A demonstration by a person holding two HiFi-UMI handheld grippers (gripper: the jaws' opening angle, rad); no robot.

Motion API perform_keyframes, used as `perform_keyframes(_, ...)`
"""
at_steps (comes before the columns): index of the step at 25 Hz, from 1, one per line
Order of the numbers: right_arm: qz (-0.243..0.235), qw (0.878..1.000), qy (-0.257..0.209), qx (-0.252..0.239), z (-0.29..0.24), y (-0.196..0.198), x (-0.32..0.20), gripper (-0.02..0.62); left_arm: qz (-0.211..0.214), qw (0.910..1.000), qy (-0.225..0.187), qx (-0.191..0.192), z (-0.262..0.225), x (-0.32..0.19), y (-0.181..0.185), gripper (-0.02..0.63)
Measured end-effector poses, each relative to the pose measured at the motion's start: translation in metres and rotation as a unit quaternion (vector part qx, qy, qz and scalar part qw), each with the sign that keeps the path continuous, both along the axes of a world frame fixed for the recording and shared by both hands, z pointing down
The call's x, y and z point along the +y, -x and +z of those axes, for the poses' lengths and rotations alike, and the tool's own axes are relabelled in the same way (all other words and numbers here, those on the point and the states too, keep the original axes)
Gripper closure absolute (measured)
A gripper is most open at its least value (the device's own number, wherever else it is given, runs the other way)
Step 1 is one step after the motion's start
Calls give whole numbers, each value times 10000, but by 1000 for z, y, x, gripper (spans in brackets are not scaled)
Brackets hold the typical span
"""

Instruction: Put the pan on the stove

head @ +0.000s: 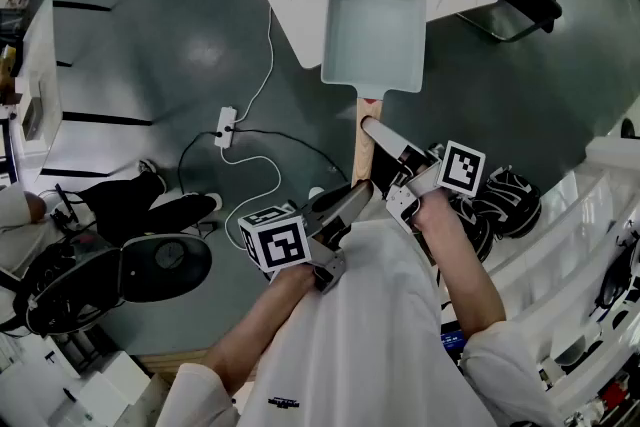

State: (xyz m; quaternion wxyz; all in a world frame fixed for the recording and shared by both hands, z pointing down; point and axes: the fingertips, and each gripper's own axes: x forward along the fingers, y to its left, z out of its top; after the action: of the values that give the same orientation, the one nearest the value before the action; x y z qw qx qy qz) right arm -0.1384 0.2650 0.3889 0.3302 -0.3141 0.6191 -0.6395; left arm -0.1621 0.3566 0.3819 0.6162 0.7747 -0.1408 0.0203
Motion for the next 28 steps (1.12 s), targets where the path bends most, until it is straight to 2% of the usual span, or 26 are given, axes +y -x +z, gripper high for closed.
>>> perform_keyframes(6,83,9999,34,-98,-9,-22,40,474,51,9999,-140,-61,-8,39,-21,522)
perform_keyframes(12,36,9998,-164,-104,-23,-39,58,472,39,9994,-350,-66,-18,58,-38,523)
perform_keyframes(19,-89,9989,-457,-88,-39,-60,71,474,-78,9978,-649,-146,-29,72,-61,523)
perform_keyframes(28,-114,9991,-362,-181,-44,-89,73,473,-173,9974,-695,-95,-38,71,-89,523)
